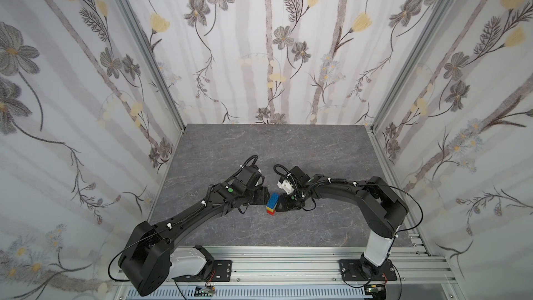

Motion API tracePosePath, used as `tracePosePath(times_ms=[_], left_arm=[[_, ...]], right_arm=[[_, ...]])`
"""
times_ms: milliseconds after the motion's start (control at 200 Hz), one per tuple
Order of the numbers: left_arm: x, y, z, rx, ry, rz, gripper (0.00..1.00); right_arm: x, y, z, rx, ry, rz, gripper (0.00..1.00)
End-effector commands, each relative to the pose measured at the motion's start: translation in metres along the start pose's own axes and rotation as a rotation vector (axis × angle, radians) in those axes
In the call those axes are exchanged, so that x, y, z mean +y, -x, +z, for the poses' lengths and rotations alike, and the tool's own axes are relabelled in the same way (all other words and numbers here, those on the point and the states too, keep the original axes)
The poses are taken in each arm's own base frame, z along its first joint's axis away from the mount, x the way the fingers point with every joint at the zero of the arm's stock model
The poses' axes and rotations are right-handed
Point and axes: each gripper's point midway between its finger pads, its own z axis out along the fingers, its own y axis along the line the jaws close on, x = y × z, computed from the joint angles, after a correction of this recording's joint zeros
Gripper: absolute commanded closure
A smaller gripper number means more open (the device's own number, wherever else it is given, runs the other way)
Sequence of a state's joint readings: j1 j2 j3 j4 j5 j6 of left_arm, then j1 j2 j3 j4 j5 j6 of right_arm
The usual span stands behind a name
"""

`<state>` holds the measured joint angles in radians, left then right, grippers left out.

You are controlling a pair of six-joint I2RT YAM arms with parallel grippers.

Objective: Assemble the number 5 with lego
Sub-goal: Adjust the lego brick at the center of the board.

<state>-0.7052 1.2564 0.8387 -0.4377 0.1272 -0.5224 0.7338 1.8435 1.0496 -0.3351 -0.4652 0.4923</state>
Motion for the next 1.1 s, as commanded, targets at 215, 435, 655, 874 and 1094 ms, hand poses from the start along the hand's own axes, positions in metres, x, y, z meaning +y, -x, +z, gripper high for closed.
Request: tracePosePath(times_ms=[215,435,655,874,1094], left_arm=[[-0.014,0.006,-0.010,-0.137,0.009,0.161,0.31],[-0.015,0.006,-0.004,-0.197,0.007,0.259,0.26],[-0.025,-0.001,0.012,-0.191,-0.040,0.323,0.27],[-0.023,-0.011,0.025,-0.154,-0.043,0.339,0.40],[-0.021,-0.017,0.029,-0.147,-0.047,0.358,0.41]], right_arm=[[-0.026,-0.018,-0.011,0.004,-0.073,0.071,0.46],[-0.041,-0.026,-0.034,-0.042,-0.074,0.091,0.44],[-0.047,-0.022,-0.042,-0.066,-0.077,0.106,0.44],[-0.050,-0.019,-0.042,-0.067,-0.076,0.110,0.44],[-0.050,-0.018,-0.040,-0.060,-0.074,0.111,0.44]])
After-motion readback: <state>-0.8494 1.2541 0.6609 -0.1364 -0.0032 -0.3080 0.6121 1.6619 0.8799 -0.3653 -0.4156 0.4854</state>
